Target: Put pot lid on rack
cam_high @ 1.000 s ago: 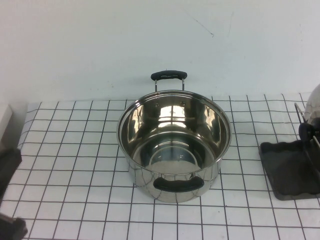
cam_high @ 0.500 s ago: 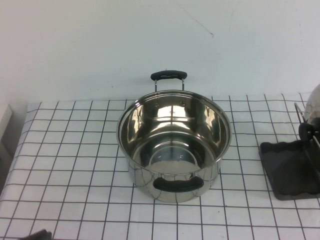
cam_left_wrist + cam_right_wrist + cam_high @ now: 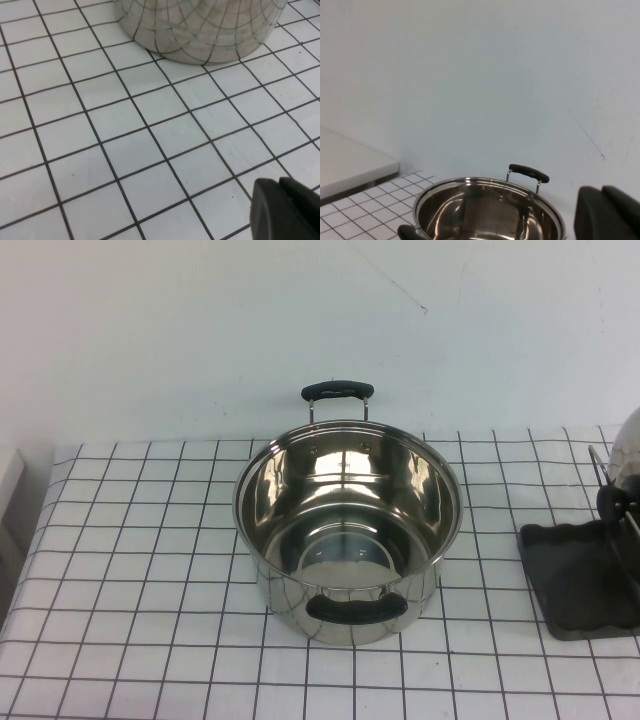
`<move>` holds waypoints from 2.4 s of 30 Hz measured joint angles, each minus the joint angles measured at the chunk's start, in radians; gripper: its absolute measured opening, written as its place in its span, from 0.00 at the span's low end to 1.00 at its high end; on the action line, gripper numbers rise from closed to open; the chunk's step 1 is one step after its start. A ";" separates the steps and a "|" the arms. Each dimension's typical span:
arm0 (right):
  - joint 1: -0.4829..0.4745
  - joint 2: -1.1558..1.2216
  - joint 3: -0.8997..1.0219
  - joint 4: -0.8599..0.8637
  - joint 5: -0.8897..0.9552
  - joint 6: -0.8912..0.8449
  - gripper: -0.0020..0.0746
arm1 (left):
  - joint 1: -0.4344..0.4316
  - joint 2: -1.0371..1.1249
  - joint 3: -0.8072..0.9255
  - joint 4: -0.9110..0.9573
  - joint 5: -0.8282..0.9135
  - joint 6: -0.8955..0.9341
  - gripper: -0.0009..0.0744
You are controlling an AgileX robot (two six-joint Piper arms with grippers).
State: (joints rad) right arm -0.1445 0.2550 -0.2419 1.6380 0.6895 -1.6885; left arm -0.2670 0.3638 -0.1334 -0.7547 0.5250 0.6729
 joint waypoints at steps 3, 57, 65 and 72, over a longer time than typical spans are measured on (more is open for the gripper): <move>0.000 0.000 0.003 0.000 -0.020 0.011 0.02 | 0.000 0.000 0.000 -0.002 0.000 0.000 0.01; 0.124 -0.267 0.267 -1.735 -0.334 1.648 0.02 | 0.000 0.000 0.000 -0.002 0.000 0.000 0.01; 0.124 -0.267 0.267 -1.735 -0.333 1.648 0.02 | 0.000 0.000 0.000 -0.002 0.000 0.000 0.01; 0.124 -0.267 0.267 -1.735 -0.331 1.648 0.02 | 0.000 0.000 0.002 -0.022 -0.082 -0.011 0.01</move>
State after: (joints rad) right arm -0.0208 -0.0122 0.0247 -0.0969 0.3582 -0.0408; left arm -0.2670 0.3638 -0.1312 -0.7764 0.4432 0.6616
